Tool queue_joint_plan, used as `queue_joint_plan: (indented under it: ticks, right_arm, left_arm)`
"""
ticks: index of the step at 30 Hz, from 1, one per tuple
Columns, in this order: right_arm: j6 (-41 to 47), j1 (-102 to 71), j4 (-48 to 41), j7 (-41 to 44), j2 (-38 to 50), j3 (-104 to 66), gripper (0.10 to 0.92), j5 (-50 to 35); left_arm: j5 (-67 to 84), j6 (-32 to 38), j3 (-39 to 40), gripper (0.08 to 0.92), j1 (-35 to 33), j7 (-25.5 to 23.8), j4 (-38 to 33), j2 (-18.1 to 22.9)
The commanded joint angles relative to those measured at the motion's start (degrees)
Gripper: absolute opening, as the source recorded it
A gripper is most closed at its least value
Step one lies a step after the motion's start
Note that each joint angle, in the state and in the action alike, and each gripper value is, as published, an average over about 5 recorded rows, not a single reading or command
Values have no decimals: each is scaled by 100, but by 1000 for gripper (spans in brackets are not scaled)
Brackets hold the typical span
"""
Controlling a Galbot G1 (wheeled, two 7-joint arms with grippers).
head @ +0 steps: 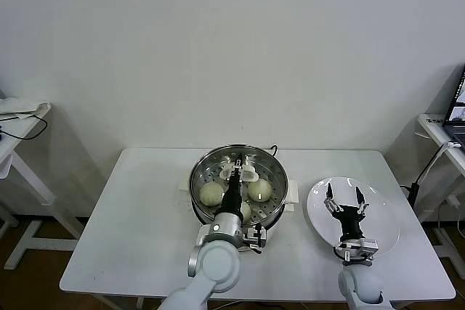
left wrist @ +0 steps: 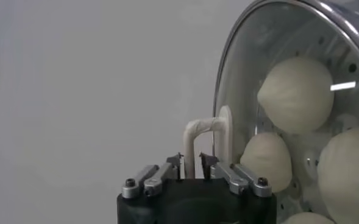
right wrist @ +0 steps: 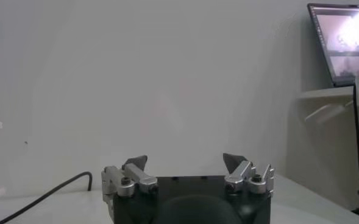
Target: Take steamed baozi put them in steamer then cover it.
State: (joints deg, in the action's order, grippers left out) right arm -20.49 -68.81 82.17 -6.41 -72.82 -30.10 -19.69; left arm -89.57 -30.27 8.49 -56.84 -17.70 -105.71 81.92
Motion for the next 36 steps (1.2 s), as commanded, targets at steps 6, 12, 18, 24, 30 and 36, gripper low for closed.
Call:
queue_joint_plan:
  ticks: [6, 12, 18, 24, 30, 36]
  right_arm:
    - [1, 18, 32, 2, -5, 8, 823, 2]
    - [18, 44, 23, 58, 1, 11, 823, 51]
    - [57, 114, 8, 23, 10, 14, 823, 138]
    - [404, 53, 158, -354, 73, 168, 823, 331]
    - [612, -151, 447, -98, 168, 110, 823, 110]
    - [393, -277, 598, 27, 270, 54, 823, -58]
  left_arm:
    - [480, -104, 24, 596, -381, 23, -850, -443]
    - [899, -199, 28, 617, -589, -34, -1587, -768]
    - [1149, -196, -185, 765, -793, -42, -1982, -1099]
    - [2625, 89, -1192, 821, -960, 815, -2151, -1271]
    - [5896, 1355, -2713, 823, -976, 2488, -1265, -1008]
    - [8709, 2486, -3785, 823, -1181, 2380, -512, -981]
